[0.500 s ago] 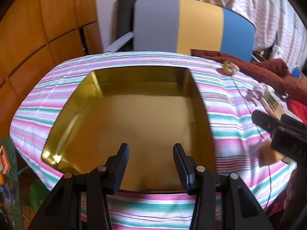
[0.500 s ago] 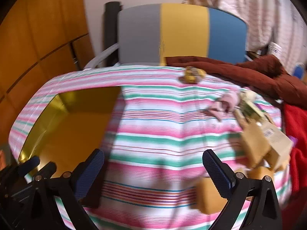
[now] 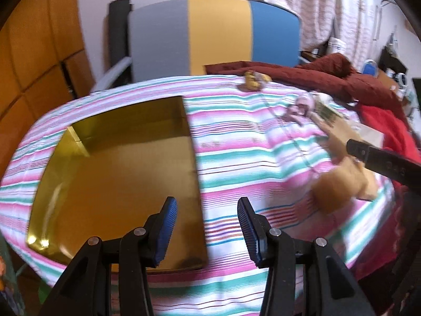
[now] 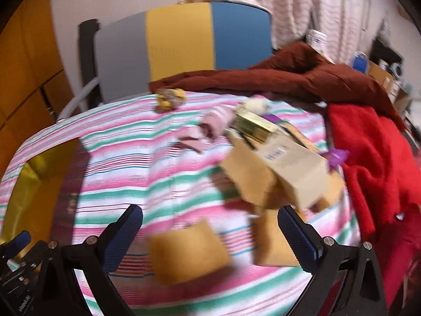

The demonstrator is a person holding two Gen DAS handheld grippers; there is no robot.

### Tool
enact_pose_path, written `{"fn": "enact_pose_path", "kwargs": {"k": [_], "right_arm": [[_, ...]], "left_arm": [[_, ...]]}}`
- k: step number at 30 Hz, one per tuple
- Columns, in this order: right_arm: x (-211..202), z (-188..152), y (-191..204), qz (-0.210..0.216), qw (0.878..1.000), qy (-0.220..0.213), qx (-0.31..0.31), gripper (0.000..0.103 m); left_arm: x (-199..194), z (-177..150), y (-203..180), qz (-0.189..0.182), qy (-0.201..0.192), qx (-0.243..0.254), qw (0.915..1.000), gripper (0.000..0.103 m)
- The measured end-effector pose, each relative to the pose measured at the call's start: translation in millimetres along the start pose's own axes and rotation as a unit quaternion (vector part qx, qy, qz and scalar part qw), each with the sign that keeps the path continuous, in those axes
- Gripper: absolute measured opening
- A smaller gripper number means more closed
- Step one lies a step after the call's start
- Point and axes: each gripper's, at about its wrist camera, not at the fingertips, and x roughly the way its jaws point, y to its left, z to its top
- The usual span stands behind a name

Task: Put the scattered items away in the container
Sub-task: 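Move both tools from the gold box toward the pile of items, then grasp a yellow sponge with the left tool while the right tool grasps another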

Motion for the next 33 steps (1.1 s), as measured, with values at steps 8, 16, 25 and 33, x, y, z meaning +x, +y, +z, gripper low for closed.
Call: {"fn": "enact_pose_path", "kwargs": {"k": [8,16,25,33], "right_arm": [[25.8,-7.7,-58.3,-0.037,0.996,0.059,0.055,0.103],[42.5,-17.2,-71.1,-0.059,0.990,0.083,0.097,0.101],[66.9,-28.1,-83.4,-0.039,0.982,0.124,0.138,0.070],[64.2,-29.8,-86.0,-0.029,0.981,0.119,0.150,0.066]], "left_arm": [[6.8,3.0,-33.8,-0.066,0.010,0.034,0.9972,0.048],[10.3,9.1,-59.5,-0.137,0.006,0.069,0.9881,0.048],[26.2,19.6,-91.8,-0.214,0.020,0.100,0.9716,0.050],[41.6,22.9,-120.9,-0.265,0.042,0.165,0.9490,0.051]]}}
